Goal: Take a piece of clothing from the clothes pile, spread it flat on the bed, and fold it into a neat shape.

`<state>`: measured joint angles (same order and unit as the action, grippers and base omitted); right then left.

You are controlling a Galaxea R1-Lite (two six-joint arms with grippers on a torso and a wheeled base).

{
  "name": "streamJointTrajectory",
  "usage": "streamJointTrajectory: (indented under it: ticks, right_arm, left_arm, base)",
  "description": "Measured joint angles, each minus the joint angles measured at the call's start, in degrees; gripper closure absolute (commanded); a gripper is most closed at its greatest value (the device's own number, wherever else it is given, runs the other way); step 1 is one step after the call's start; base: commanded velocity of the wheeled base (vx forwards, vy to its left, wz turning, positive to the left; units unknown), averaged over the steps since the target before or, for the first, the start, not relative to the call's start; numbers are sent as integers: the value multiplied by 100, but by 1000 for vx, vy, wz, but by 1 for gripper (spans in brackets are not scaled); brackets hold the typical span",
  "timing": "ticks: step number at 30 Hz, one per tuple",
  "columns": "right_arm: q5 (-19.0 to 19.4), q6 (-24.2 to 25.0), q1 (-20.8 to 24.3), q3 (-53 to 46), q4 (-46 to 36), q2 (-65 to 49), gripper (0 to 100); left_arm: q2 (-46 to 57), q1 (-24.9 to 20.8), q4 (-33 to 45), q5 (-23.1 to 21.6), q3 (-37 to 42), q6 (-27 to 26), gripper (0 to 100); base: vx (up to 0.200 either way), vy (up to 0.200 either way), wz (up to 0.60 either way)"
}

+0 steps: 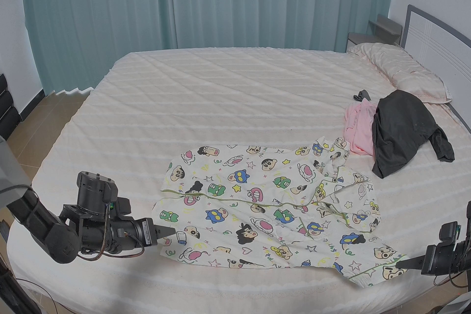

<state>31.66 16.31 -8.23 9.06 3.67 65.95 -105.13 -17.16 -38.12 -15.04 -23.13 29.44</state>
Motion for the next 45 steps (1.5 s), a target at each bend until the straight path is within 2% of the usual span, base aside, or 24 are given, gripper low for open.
streamJointTrajectory:
  ticks: [4,8,11,21,45]
  right_arm:
    - [-2,-2,-11,6,0,6,100]
    - [-5,-2,-15,17,0,11,100]
    - [-2,0,-21,17,-1,12,100]
    - [15,11,-21,17,7,12,100]
    - [44,16,-21,17,45,108,100]
  left_arm:
    - [-300,135,-118,-516,-57,-254,0]
    - [-507,278,-148,-811,-101,-768,0]
    - [-656,356,-151,-972,-129,-1058,0]
    - [-1008,440,-160,-1396,-241,-1447,0]
    - [-1168,413,-156,-1429,-236,-1658,0]
  base:
    - [0,0,0]
    - [0,0,0]
    - [0,0,0]
    - [0,0,0]
    - [0,0,0]
